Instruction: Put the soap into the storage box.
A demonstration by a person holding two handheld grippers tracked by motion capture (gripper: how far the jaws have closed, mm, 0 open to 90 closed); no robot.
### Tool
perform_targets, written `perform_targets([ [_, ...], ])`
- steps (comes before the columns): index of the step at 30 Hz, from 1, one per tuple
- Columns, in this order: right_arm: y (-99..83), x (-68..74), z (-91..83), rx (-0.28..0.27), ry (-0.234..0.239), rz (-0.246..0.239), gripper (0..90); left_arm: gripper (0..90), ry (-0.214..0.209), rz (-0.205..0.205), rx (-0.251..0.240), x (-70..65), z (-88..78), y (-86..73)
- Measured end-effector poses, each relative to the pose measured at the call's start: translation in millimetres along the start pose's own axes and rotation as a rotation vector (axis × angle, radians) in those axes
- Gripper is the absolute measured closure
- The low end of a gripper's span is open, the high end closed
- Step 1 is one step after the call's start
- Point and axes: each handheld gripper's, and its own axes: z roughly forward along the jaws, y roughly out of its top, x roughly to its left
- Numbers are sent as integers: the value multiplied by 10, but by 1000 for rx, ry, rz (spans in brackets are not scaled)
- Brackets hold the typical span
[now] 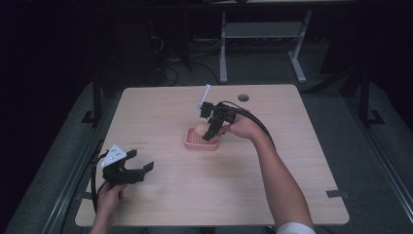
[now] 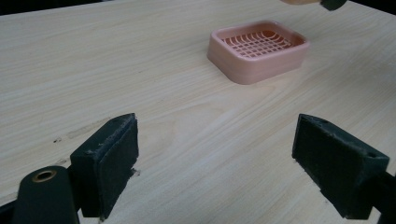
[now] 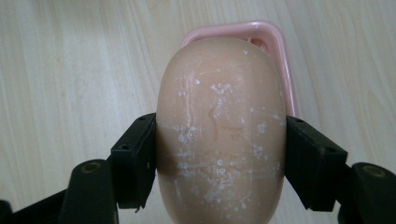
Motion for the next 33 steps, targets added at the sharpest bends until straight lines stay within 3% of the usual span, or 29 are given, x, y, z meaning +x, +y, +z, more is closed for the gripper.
perform_targets([
  [13,104,-98,212,16,7,12,319,143,0,-8,-3,5,-5,0],
  [33,96,-200,497,61,35,32,318,143,3,-7,-3,13,-17,-4],
])
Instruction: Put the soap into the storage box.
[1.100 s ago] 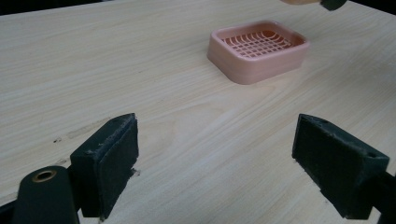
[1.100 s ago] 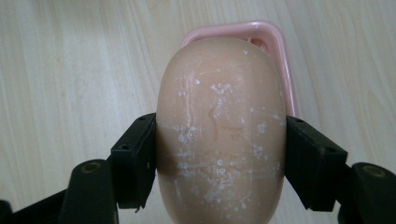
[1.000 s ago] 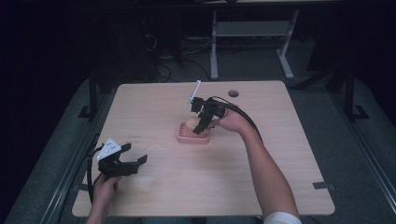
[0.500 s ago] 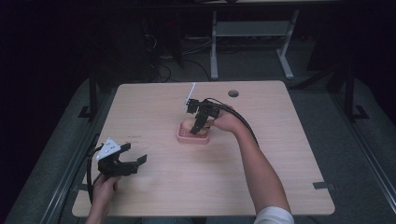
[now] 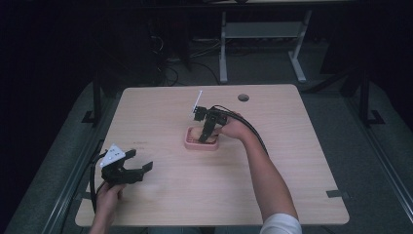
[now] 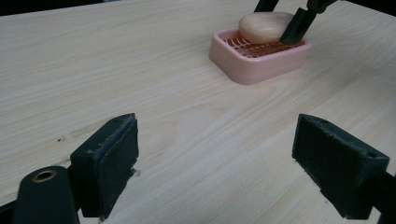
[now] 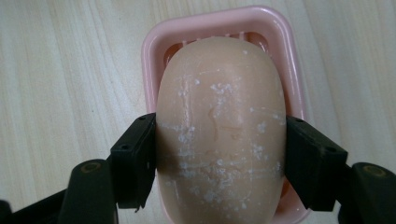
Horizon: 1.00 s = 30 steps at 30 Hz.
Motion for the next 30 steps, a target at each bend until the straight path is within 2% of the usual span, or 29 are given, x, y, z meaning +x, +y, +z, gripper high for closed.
perform_targets([
  [26,-2,-8,73,28,-3,-13,314,143,0,0,0,1,-5,1],
  [29,1,-7,54,9,1,-9,313,143,0,1,0,0,-5,1],
  [30,12,-4,2,-23,2,-5,320,143,0,0,-1,0,-4,1],
])
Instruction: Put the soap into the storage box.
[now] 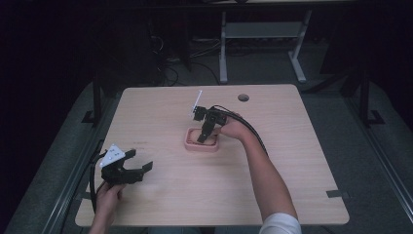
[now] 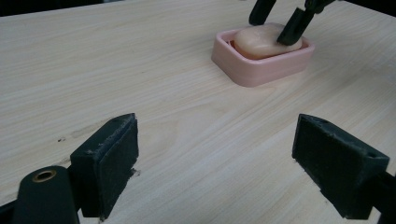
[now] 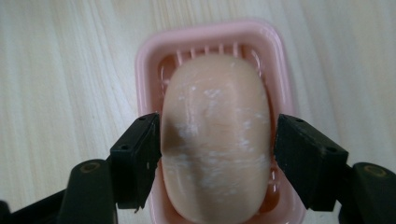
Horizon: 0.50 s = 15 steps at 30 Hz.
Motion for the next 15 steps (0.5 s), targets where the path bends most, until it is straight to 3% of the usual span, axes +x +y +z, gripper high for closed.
perform_targets([
  [15,-108,25,-112,-12,2,14,297,143,-2,2,0,-9,5,2],
])
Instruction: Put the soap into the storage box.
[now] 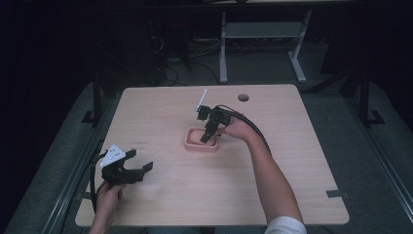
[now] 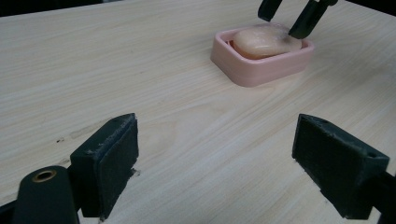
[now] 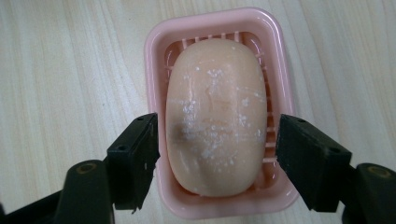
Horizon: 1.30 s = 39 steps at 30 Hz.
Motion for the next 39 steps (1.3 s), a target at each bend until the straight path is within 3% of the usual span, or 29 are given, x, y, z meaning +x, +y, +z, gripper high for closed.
perform_targets([
  [20,-272,60,-200,-44,-9,25,293,142,0,8,5,-6,6,-3],
  [39,-582,121,-325,-64,-17,77,266,143,-5,11,8,-24,11,3],
])
